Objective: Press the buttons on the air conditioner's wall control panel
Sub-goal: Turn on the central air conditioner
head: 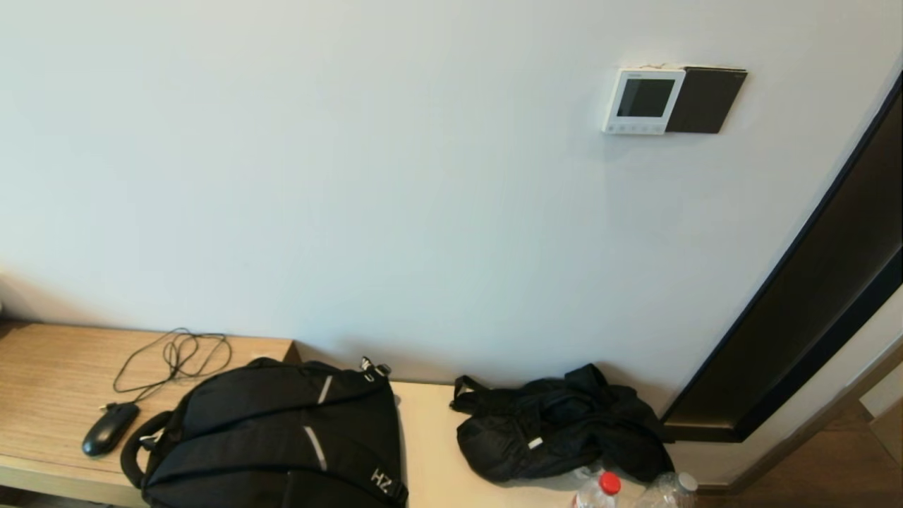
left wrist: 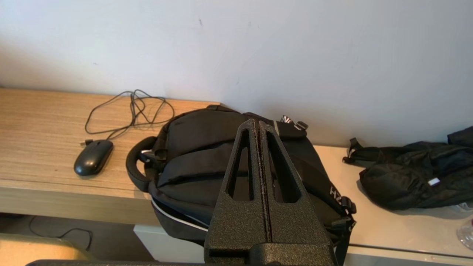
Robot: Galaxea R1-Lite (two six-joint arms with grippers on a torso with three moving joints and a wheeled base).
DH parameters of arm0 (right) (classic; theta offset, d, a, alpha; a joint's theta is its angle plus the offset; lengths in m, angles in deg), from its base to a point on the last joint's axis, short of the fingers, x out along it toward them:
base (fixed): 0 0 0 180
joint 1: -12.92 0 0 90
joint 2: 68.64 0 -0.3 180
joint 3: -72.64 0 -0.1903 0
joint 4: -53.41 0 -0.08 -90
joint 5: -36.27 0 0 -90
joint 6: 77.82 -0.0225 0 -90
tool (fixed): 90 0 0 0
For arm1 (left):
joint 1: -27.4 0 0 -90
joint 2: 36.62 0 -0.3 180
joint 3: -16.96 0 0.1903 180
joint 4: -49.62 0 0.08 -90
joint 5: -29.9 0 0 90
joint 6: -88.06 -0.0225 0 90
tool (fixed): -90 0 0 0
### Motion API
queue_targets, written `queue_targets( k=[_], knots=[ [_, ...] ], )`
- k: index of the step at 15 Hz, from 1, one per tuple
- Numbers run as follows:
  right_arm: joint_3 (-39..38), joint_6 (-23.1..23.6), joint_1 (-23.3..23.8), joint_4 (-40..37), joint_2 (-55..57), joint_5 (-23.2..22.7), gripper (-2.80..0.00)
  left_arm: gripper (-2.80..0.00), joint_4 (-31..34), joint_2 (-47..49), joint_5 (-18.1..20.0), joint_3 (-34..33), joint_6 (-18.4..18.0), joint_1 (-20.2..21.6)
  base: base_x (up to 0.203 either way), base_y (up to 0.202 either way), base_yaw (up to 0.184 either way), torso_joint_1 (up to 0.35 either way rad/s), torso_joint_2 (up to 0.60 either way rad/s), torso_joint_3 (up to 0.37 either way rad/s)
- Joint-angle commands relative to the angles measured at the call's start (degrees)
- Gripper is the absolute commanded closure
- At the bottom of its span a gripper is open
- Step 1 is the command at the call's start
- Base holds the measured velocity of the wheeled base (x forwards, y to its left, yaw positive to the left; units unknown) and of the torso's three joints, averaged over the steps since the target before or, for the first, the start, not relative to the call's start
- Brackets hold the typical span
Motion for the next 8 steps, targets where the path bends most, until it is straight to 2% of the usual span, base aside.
queue_targets(
  k=[1, 8],
  knots=[
    [0.0, 0.11, -0.06, 0.02, -0.01, -0.03, 0.0, 0.0, -0.01, -0.02, 0.01, 0.0, 0.01, 0.02, 0.0, 0.0, 0.0, 0.0, 0.0, 0.0],
    [0.0, 0.19, -0.11, 0.02, -0.19, -0.03, 0.0, 0.0, -0.01, -0.02, 0.01, 0.0, -0.07, 0.02, 0.0, 0.0, 0.0, 0.0, 0.0, 0.0]
  ],
)
